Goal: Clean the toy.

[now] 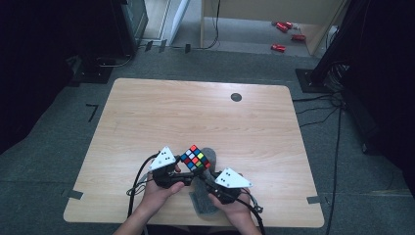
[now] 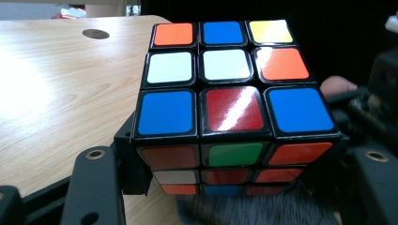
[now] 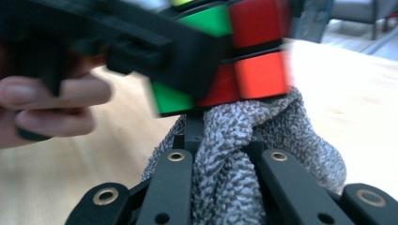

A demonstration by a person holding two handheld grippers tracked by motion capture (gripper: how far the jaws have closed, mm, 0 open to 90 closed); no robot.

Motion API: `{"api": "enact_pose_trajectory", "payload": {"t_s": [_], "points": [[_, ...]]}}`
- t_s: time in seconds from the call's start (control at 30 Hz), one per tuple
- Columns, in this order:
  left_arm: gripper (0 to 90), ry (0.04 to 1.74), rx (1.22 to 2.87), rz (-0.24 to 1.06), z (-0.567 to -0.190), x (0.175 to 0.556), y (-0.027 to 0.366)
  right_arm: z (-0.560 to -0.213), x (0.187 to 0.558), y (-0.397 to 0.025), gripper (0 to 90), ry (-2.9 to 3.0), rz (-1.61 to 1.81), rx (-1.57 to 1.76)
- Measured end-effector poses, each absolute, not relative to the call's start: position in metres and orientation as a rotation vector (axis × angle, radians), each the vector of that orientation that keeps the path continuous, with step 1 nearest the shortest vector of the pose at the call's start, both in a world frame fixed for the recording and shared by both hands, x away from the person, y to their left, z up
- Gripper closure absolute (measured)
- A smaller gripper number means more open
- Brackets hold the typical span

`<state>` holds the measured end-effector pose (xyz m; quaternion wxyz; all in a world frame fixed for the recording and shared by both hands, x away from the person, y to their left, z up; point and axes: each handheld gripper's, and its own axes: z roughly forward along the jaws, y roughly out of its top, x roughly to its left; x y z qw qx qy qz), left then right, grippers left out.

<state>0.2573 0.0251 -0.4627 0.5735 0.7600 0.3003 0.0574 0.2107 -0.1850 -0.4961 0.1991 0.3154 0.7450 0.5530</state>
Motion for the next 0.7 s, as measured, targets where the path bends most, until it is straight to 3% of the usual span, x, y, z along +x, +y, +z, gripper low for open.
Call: {"api": "enact_pose_trajectory", "payload": {"t_s": [0.7], "points": [[34.3,0.725,1.777,0.123,-0.466,0.26,0.028,-0.495,0.218,-0.194,79.9,2.108,1.584,0.93]]}}
